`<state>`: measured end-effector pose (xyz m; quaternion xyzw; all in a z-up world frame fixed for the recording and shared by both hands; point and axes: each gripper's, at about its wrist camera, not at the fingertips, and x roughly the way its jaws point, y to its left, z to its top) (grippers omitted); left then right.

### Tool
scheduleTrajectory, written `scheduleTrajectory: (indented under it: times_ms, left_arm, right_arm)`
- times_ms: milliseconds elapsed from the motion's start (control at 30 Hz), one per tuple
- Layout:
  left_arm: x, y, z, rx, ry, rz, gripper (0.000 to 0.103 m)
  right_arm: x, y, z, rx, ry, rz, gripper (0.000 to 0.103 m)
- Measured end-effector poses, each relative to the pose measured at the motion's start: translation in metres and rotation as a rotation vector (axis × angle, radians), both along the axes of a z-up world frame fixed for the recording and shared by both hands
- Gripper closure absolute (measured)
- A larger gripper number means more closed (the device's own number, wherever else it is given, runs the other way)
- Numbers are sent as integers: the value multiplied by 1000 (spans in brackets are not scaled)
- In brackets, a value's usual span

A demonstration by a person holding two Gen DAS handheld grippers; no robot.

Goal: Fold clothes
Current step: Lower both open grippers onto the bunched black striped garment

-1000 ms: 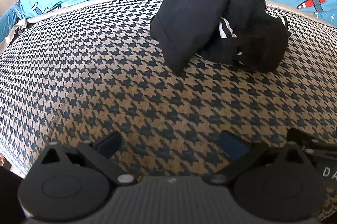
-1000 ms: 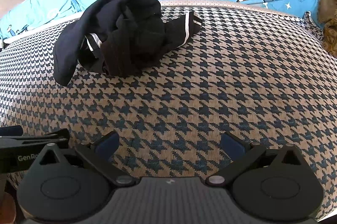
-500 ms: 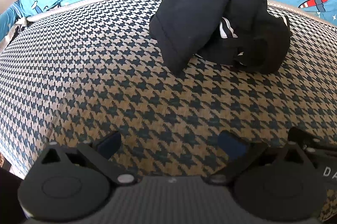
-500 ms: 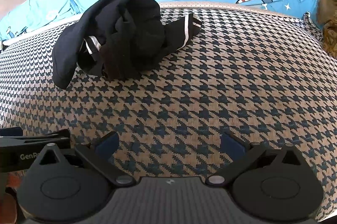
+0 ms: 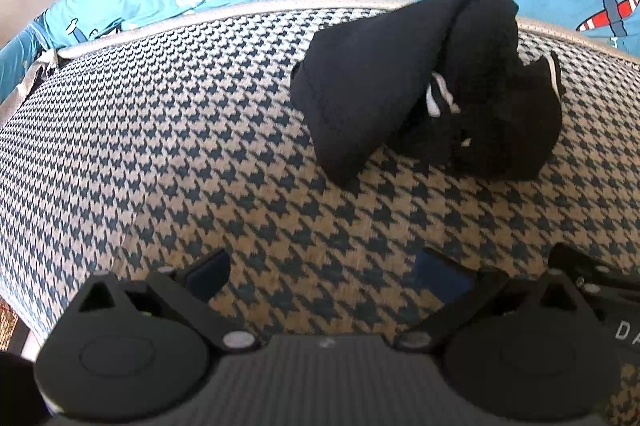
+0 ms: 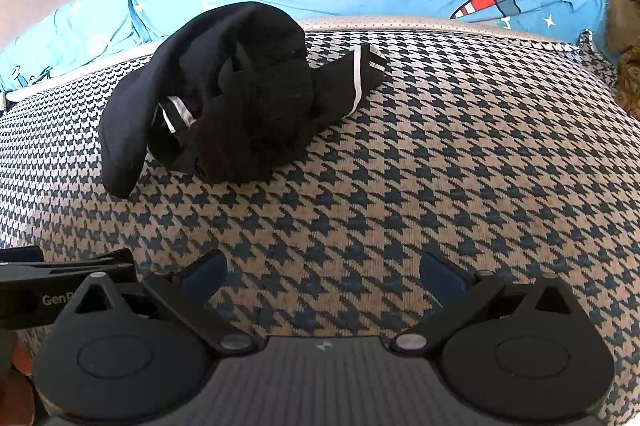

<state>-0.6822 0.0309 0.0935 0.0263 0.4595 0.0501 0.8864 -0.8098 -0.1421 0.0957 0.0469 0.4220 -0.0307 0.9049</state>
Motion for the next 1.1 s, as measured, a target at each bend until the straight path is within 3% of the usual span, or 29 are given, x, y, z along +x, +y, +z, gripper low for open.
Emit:
scheduleTrajectory:
  times_ms: [567,1100]
  left_arm:
    - [28,-1,7,23,-9,4,0]
    - [51,12,17,4,-23,-25,0]
  right_arm:
    - [34,3,18,-38,-42,62,3]
    - [65,-3,21,29,-45,92,3]
